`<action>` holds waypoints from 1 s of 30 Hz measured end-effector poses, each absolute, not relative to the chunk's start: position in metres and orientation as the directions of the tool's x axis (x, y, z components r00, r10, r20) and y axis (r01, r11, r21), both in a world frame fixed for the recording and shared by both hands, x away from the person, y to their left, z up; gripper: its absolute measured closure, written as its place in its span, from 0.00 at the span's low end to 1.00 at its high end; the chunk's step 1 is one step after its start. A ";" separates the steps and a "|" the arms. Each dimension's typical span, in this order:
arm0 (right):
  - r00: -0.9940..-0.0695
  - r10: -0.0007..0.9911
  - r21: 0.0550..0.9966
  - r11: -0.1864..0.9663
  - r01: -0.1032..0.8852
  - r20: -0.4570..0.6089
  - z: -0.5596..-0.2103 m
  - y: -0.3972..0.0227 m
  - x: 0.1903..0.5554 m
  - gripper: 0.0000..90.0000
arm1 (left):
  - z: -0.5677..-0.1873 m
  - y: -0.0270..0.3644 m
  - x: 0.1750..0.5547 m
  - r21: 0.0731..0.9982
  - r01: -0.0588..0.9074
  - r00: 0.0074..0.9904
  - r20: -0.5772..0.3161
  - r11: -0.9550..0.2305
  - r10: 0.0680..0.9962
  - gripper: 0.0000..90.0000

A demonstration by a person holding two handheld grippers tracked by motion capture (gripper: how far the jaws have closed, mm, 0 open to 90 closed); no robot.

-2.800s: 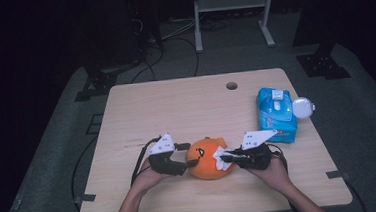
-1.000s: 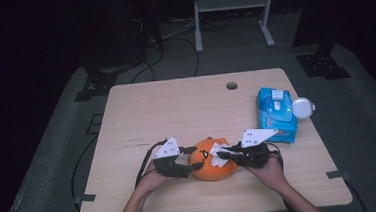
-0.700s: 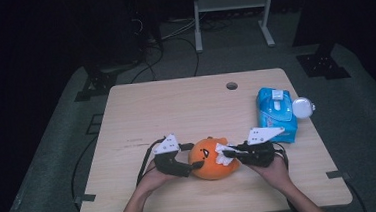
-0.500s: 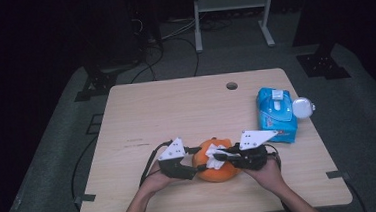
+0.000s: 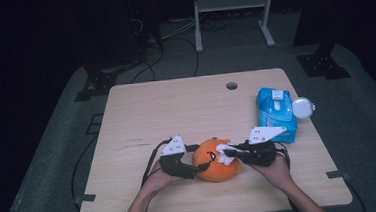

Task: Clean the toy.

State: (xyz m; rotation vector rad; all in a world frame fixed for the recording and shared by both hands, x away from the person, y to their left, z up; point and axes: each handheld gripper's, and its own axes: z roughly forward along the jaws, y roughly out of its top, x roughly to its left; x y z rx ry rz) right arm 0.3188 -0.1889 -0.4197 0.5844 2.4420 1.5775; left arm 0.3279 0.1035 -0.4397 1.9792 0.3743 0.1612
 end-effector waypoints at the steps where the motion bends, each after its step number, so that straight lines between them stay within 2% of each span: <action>1: -0.919 0.387 0.913 0.343 0.219 0.075 -0.416 -0.184 0.316 0.91 | -0.439 0.102 0.326 0.903 0.162 0.947 -0.030 -0.397 0.319 0.34; 5: -0.936 0.352 0.919 0.360 0.162 0.027 -0.409 -0.164 0.309 0.91 | -0.435 0.094 0.314 0.890 0.046 0.962 0.083 -0.453 0.261 0.39; 10: -0.915 0.401 0.916 0.346 0.201 0.049 -0.414 -0.177 0.318 0.91 | -0.437 0.098 0.314 0.891 0.046 0.963 0.080 -0.452 0.257 0.40; 11: -0.911 0.409 0.914 0.344 0.213 0.058 -0.415 -0.180 0.319 0.91 | -0.437 0.098 0.315 0.894 0.067 0.960 0.064 -0.444 0.274 0.38; 13: -0.905 0.420 0.909 0.347 0.231 0.070 -0.419 -0.186 0.320 0.91 | -0.435 0.097 0.319 0.897 0.138 0.946 0.006 -0.420 0.325 0.23; 15: -0.903 0.419 0.908 0.336 0.249 0.093 -0.423 -0.188 0.317 0.91 | -0.436 0.096 0.321 0.896 0.175 0.942 -0.032 -0.409 0.334 0.16; 16: -0.903 0.420 0.908 0.336 0.249 0.092 -0.423 -0.188 0.315 0.91 | -0.437 0.095 0.321 0.894 0.181 0.944 -0.040 -0.409 0.329 0.16; 21: -0.921 0.379 0.919 0.324 0.226 0.092 -0.418 -0.177 0.305 0.91 | -0.437 0.095 0.316 0.891 0.114 0.956 0.023 -0.439 0.294 0.33; 25: -0.932 0.358 0.925 0.331 0.185 0.058 -0.412 -0.162 0.302 0.91 | -0.435 0.089 0.306 0.881 0.004 0.963 0.124 -0.473 0.238 0.36; 30: -0.908 0.415 0.926 0.318 0.202 0.056 -0.411 -0.170 0.312 0.91 | -0.435 0.090 0.304 0.879 -0.018 0.967 0.137 -0.476 0.217 0.38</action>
